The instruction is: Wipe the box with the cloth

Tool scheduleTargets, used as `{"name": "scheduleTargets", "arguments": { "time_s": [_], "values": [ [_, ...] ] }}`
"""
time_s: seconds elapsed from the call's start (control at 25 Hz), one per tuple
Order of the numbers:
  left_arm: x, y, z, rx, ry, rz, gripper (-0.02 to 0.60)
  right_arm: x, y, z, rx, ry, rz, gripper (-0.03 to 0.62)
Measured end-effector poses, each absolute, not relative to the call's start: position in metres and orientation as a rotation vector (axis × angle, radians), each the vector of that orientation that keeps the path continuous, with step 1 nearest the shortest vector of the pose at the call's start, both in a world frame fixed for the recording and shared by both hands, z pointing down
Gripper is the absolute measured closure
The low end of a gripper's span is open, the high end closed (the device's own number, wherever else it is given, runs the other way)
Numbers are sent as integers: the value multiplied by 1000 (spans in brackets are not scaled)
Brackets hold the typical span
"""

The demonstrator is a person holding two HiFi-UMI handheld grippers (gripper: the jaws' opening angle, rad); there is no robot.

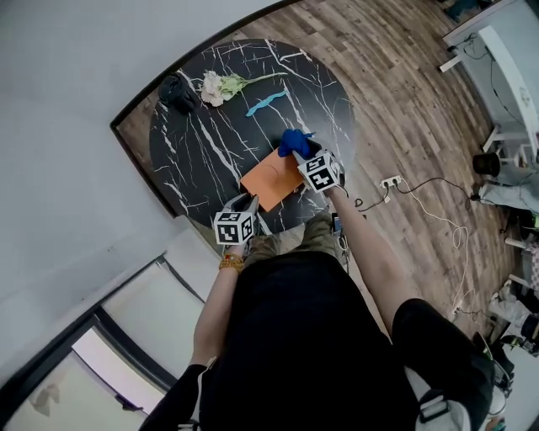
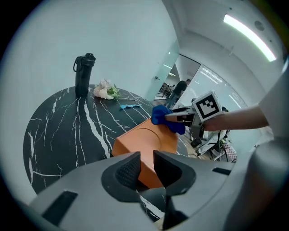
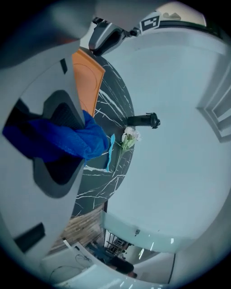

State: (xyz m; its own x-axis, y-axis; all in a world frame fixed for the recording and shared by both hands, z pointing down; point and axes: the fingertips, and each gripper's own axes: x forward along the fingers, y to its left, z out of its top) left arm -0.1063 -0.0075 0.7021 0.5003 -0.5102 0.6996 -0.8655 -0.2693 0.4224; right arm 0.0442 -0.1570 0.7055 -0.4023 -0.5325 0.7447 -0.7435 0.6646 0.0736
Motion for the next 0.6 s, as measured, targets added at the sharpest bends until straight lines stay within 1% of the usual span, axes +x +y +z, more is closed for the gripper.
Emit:
{"name": "scheduleTargets", "arguments": {
  "time_s": [0.08,0.12,0.24,0.6],
  "values": [
    [-102,-10,707,1931,-1119,567,492,48,-166,715,1015,-2063,393,446],
    [-101,-11,709,1931,-1113,573,493,48,-170,718,1030,-2052,423,455],
    [-101,-11,712,1932,-1122,577,496,44,-177,723,1067,-2041,498,462],
    [-100,4,719,1922,-1075,568,500,36,-172,719,1094,-1965,398,474]
  ]
}}
